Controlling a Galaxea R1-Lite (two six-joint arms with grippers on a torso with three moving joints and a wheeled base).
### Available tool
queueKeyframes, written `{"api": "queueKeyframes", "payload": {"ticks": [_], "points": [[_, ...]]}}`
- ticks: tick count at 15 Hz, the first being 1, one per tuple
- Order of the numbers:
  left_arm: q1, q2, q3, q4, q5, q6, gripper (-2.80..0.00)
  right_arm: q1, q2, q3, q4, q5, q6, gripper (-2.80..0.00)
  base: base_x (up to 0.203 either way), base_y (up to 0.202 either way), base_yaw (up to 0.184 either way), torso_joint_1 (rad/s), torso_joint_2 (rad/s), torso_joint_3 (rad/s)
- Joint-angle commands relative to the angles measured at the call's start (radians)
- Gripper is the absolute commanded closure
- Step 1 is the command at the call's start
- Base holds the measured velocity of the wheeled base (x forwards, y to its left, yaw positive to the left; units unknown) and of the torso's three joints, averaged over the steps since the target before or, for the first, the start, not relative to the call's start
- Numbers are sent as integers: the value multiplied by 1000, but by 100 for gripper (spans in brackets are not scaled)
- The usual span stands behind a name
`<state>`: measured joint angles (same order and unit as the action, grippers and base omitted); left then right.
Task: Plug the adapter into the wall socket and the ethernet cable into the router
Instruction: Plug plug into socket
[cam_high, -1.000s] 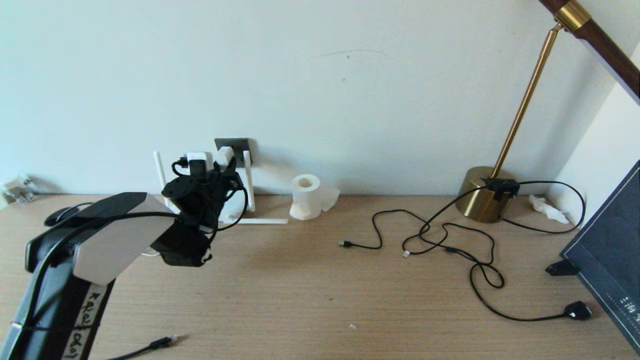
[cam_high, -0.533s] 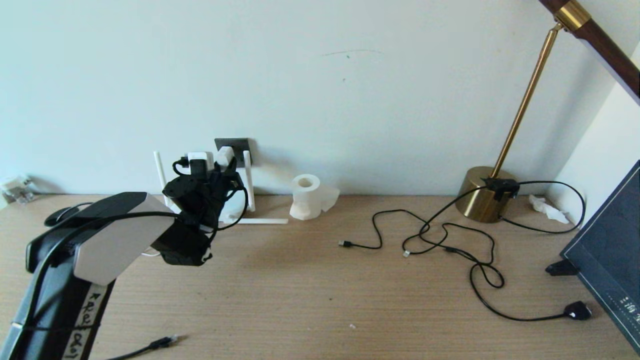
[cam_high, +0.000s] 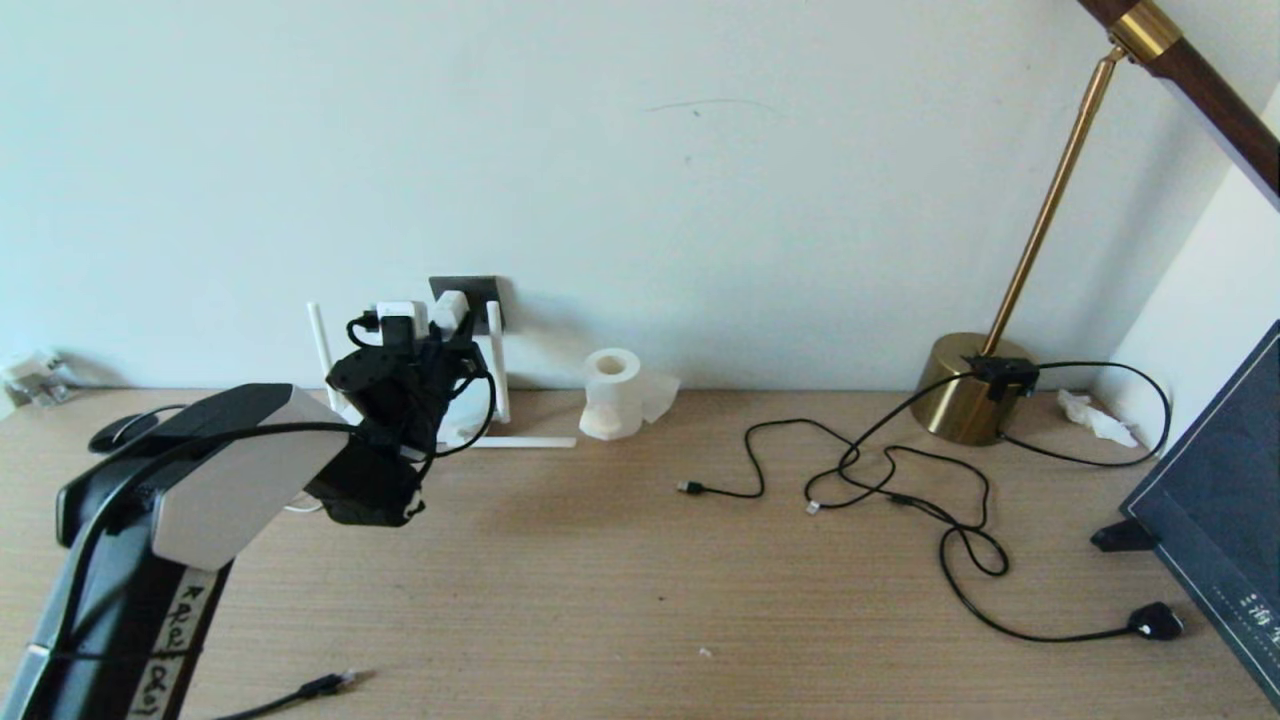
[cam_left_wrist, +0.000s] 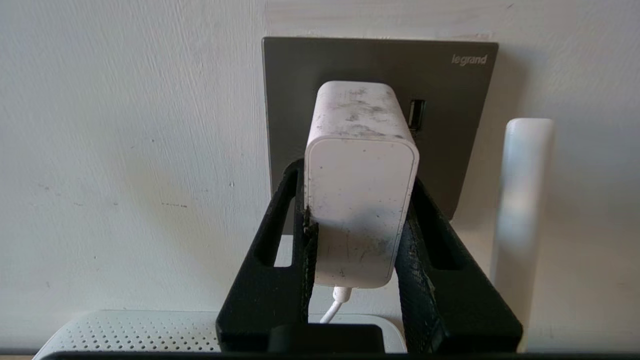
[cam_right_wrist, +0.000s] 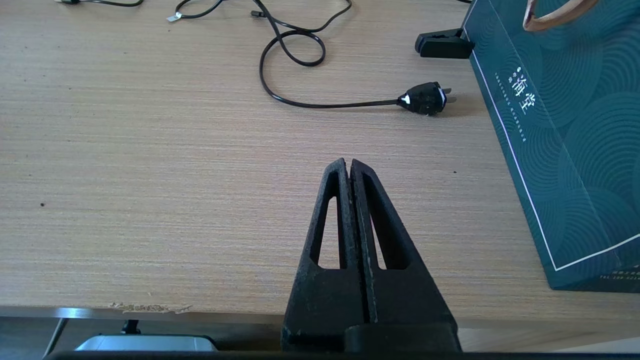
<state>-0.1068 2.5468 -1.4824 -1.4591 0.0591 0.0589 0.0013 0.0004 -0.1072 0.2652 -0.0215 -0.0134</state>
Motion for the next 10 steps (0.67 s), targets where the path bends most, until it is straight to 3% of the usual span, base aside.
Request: {"api": "queueKeyframes", "payload": {"ticks": [1, 10], "points": [[6, 3, -4, -6, -3, 0, 0, 0, 1, 0, 2, 0, 0, 0, 0, 0, 0, 0, 0, 0], [10, 18, -58, 13, -4, 1, 0, 0, 1, 0, 2, 0, 0, 0, 0, 0, 0, 0, 0, 0]]}}
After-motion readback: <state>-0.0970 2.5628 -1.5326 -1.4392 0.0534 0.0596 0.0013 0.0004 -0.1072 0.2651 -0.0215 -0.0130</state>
